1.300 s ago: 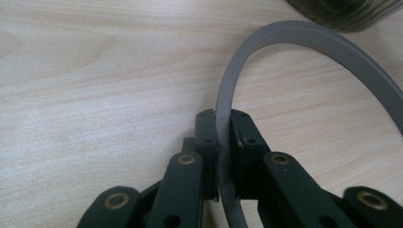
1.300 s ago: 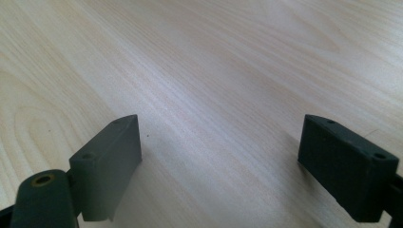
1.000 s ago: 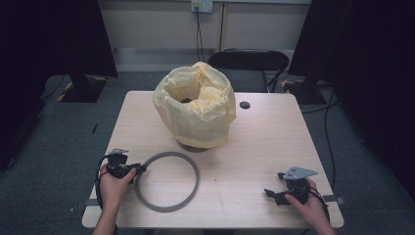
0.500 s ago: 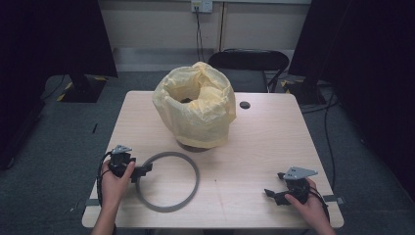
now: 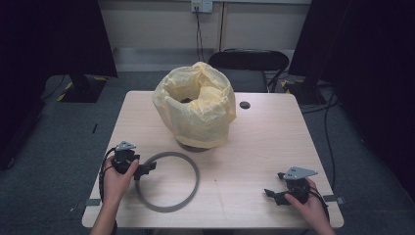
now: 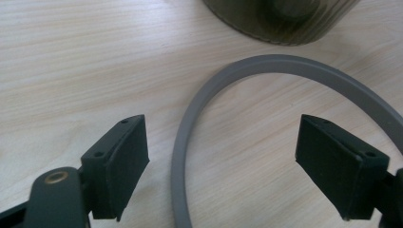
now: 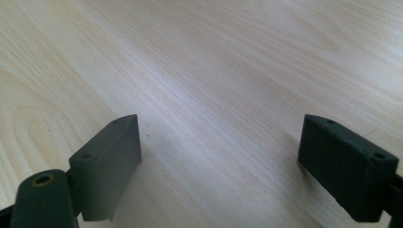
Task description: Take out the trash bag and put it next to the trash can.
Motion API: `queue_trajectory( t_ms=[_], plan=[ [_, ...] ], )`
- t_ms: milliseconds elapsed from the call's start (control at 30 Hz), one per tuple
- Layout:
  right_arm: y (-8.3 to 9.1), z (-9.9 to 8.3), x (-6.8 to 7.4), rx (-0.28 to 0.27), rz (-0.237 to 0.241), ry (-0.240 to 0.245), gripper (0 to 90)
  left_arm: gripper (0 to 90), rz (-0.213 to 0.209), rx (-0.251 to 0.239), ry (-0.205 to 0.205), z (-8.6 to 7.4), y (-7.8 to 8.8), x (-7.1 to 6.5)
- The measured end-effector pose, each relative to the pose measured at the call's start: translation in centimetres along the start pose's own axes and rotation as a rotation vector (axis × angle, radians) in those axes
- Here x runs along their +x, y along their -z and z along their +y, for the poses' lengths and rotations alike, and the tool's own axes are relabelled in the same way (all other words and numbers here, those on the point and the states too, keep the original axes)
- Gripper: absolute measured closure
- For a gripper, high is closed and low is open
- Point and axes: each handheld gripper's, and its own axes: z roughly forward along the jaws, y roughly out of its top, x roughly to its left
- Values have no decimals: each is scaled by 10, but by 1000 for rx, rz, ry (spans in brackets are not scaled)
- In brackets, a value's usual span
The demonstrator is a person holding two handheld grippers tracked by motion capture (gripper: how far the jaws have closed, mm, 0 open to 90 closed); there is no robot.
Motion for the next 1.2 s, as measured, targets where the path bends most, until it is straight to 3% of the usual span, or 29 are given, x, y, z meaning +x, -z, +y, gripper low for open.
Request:
queue_trajectory(
  t_ms=[167,267,333,433,600,667,800,1000,1200],
  plan=[
    [0,0,0,0,-1,1,135,191,-8,1,-55,3,-3,-2],
    [0,0,0,-1,2,-3,137,178,-12,-2,-44,5,-4,-2],
    [0,0,-1,-4,5,5,144,169,-5,-8,-60,7,-4,-3],
    [0,0,-2,-5,5,7,145,168,-28,-10,-30,8,-5,-3],
    [-2,3,-4,-3,2,16,145,167,-31,-11,-21,10,-7,-3],
    [-2,6,-5,-1,-9,21,147,167,-34,-13,-15,11,-7,-2],
    [-4,16,-7,6,9,27,147,167,-27,-5,-40,13,-6,-1],
    [-7,34,-7,3,22,51,147,167,-29,-8,-36,16,-5,1],
    [-10,50,-10,-21,46,31,147,167,-45,-15,-62,20,-5,0]
  ],
)
